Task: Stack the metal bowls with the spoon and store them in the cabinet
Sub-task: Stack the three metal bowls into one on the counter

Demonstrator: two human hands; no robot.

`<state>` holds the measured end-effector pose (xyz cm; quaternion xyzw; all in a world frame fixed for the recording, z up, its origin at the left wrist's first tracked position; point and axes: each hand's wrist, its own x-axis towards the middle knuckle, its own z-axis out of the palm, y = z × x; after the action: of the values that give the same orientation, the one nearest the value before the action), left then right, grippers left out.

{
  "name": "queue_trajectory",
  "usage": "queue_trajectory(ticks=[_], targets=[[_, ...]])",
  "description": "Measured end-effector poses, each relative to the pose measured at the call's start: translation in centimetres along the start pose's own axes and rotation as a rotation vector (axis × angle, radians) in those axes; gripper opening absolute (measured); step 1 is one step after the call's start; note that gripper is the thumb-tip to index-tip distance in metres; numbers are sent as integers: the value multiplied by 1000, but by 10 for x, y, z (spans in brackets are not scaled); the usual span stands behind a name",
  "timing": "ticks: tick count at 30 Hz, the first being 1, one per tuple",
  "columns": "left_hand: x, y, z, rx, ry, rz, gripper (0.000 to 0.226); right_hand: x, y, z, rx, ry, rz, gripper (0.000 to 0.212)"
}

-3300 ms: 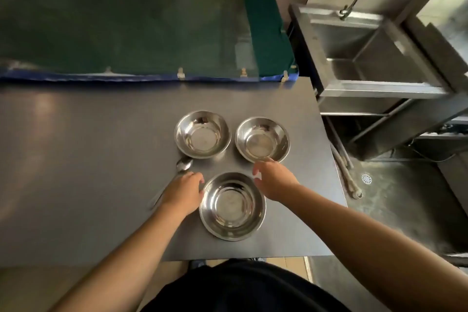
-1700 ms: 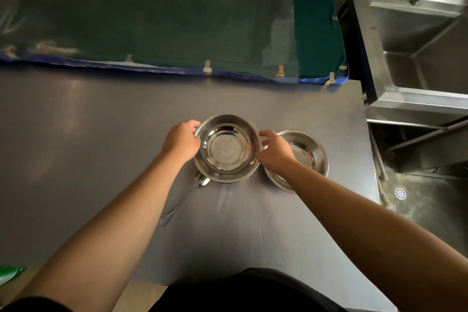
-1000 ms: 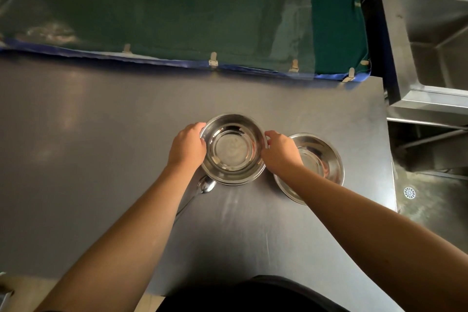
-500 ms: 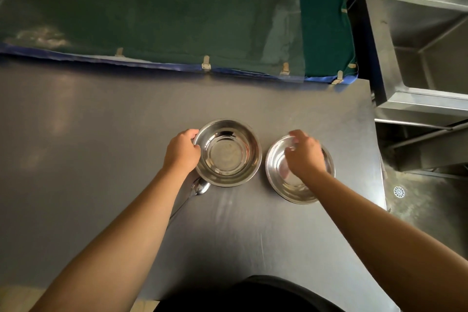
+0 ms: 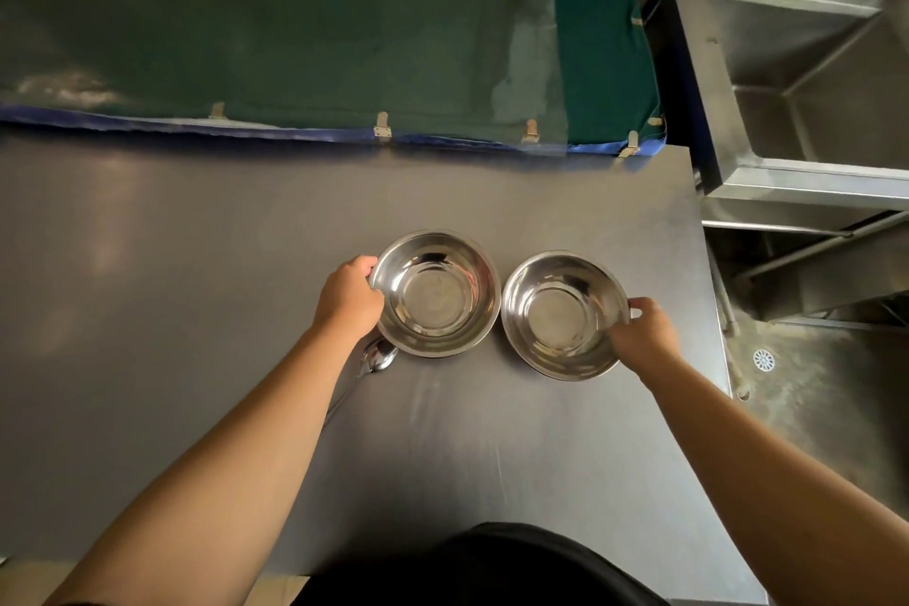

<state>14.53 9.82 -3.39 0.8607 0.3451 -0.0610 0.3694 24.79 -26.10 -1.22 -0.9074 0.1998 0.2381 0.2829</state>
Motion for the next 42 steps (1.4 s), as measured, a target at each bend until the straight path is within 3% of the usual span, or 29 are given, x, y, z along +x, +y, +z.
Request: queue_trajectory(ticks=[6,12,19,25,34,40,42], targets=[[-12,2,7,-39,-6,-36,50,-1,15,-6,197,-11,130,44],[-27,14,24,-124,-82,-69,52,-7,37,-30,386,80,184,44],[-48,33,55,-187,-131,-82,37,-24,36,-54,572,86,125,29],[-69,39,68,-184,-161,-119,37,-41,22,-35,573,13,38,37],[-84,36,68,-232,-186,-130,46,-56,2,6,487,-97,-26,21],[-83,37,65,-207,-149,-86,38,-60,-9,21,390,-127,-57,23],[-82,38,65,-191,-164,-56,20,-58,-12,24,364,-111,-74,21]])
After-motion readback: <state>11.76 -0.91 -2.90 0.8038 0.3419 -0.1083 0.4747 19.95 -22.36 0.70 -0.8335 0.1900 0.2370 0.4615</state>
